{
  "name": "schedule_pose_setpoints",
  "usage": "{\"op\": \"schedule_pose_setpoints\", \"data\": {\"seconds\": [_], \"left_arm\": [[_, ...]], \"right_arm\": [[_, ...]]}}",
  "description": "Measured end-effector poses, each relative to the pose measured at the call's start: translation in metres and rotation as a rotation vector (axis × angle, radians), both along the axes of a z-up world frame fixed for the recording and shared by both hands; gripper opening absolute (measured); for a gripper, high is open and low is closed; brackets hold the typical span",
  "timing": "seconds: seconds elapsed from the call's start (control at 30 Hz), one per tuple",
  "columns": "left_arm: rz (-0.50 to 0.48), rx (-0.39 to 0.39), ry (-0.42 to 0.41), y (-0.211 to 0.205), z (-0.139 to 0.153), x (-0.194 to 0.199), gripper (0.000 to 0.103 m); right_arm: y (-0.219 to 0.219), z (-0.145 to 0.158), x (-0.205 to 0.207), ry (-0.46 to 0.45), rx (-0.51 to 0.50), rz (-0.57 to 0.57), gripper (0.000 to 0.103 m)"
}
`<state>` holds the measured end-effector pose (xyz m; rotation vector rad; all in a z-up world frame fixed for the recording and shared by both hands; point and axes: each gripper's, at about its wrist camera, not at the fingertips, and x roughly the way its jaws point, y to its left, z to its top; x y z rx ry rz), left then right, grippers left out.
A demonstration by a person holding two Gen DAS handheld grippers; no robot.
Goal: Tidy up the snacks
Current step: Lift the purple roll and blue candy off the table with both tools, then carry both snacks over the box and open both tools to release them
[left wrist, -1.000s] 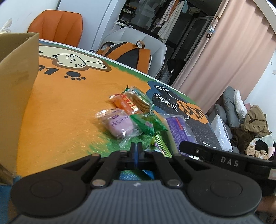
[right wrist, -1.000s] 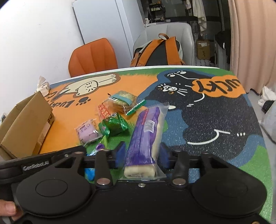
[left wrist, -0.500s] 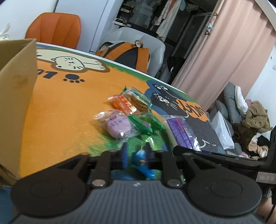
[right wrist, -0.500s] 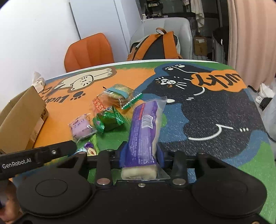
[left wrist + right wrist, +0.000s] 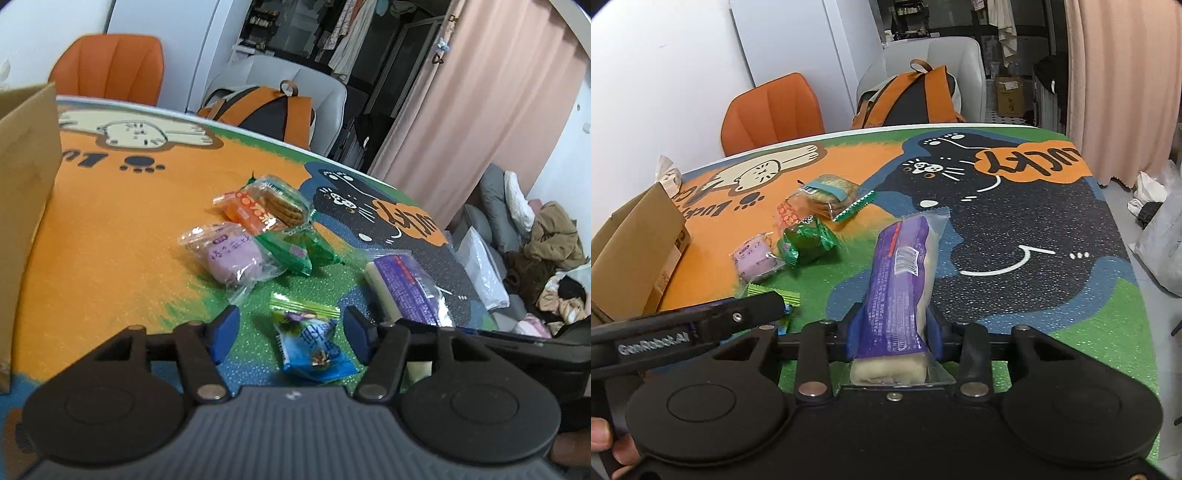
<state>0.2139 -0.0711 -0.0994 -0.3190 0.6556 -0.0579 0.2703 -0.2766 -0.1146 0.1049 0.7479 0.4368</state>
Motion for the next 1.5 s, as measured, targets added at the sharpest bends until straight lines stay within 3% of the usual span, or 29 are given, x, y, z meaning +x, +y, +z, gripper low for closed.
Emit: {"op": "schedule_pose_setpoints", "data": {"seconds": [0.1, 0.17, 0.23, 0.3, 0.47, 0.53, 0.57, 0.67, 1.5], "left_arm": [[-0.001, 0.051, -0.006, -0.007, -0.002, 0.0, 0.049], [-0.004, 0.084, -0.005, -0.009, -0.002, -0.001, 0.036], [-0.014, 0.086, -0.007, -0.007, -0.003, -0.001, 0.034], [-0.019, 0.077, -0.005, -0.004, -0.002, -0.001, 0.033], [-0.002, 0.068, 0.005, 0.003, 0.0, -0.004, 0.032], [0.004, 0.06, -0.001, 0.005, 0.002, -0.006, 0.032], [0.006, 0.058, -0.006, 0.006, 0.004, -0.007, 0.032], [0.01, 0.056, -0.029, 0.008, 0.012, -0.011, 0.032], [0.124, 0.056, -0.188, 0.063, 0.098, -0.045, 0.032]], "right_arm": [[0.002, 0.0, 0.0, -0.005, -0.013, 0.007, 0.038], [0.005, 0.001, -0.001, -0.016, -0.021, 0.013, 0.039], [0.009, 0.001, 0.0, -0.028, -0.033, 0.014, 0.042], [0.012, 0.0, 0.001, -0.037, -0.044, 0.014, 0.048], [0.022, -0.002, 0.004, -0.052, -0.071, 0.012, 0.05], [0.025, -0.002, 0.004, -0.06, -0.09, 0.013, 0.046], [0.026, -0.002, 0.004, -0.064, -0.103, 0.013, 0.037], [0.024, 0.001, 0.005, -0.047, -0.078, 0.022, 0.034], [0.065, 0.074, -0.014, -0.176, 0.05, 0.101, 0.032]]}}
